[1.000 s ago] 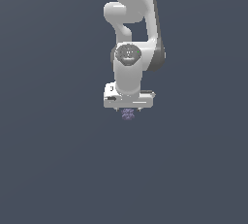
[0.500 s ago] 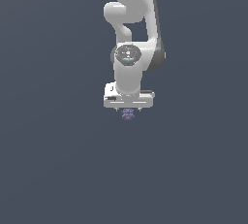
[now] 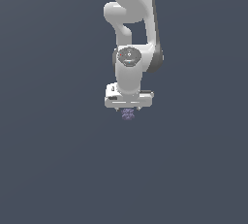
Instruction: Pick up the object and move it to a goal position.
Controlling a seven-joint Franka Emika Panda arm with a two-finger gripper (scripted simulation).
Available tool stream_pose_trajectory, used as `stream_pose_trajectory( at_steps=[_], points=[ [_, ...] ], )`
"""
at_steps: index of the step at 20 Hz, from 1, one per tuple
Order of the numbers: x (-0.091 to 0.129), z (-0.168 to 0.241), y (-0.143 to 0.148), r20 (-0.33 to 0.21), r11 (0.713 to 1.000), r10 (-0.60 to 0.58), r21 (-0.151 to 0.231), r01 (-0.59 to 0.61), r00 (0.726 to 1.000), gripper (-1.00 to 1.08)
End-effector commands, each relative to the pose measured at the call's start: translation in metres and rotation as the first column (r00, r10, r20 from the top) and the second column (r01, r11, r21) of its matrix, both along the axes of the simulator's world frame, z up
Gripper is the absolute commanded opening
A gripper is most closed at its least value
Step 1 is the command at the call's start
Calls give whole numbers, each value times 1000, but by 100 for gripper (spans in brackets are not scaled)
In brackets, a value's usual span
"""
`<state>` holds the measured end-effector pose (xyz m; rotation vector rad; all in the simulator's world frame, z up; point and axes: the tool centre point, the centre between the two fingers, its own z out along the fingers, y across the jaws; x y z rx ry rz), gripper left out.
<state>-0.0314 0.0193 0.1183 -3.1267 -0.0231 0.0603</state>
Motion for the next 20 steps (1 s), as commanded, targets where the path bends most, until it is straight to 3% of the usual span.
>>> stream_pose_trajectory(
  at_steps=[1, 9, 20],
  points=[
    [-6, -7, 0, 11, 1000, 11, -4, -11, 1000, 100],
    [-19, -22, 1, 36, 999, 36, -13, -36, 999, 100],
    [-21, -36, 1, 37, 999, 38, -13, -38, 999, 100]
  ],
)
